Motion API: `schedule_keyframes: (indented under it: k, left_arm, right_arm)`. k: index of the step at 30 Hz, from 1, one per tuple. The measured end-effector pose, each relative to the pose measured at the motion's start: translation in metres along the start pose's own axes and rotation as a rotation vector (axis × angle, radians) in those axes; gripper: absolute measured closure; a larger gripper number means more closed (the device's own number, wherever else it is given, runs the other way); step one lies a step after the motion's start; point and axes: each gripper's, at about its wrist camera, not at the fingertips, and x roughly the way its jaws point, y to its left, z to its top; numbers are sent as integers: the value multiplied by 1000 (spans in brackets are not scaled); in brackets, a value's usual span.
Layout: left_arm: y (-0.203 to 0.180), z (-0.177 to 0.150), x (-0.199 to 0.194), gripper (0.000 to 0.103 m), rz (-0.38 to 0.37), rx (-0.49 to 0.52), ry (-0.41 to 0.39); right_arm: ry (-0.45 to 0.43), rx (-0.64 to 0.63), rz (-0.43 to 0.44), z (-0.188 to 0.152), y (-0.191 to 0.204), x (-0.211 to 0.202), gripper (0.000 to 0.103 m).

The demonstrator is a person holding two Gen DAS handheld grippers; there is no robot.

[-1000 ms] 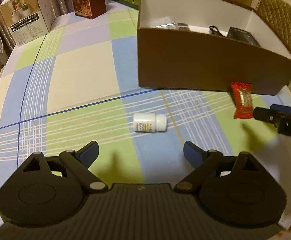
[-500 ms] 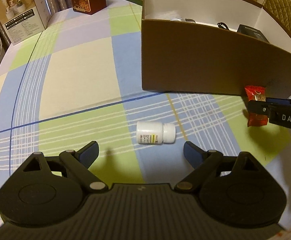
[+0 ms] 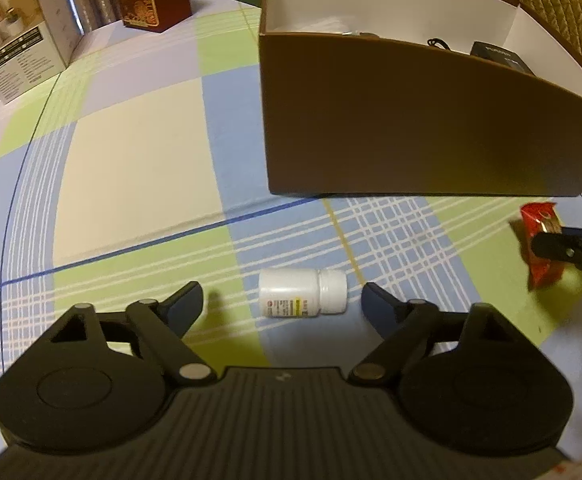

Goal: Organize objects
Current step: 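Grasp white pill bottle with left tool while right tool grasps red candy packet, then lift pill bottle and candy packet and carry both over the brown box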

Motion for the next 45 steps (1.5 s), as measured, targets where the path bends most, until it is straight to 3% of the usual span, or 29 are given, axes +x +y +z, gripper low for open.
schedule_keyframes:
  k: [2,8,10,33,45]
  left_arm:
    - [-1,0,2,24,-2,14,0]
    - [-3,0,6,45,-26,48,4]
    - [-5,-1,7,61,-39,56,10]
    - [-22,-46,-27,62,-116,84,40]
    - [-29,-45,-57,62,-152,93,-7]
  right_arm:
    - [5,10,-2,-4,-3,-5,78]
    - [19,27,-5,-11,-9,-15,78]
    - [22,27,-5,-13,-9,-17,78]
    - [68,-23,47,-38,17,-34,78]
    - [43,-34,74,-40,27,-52,78]
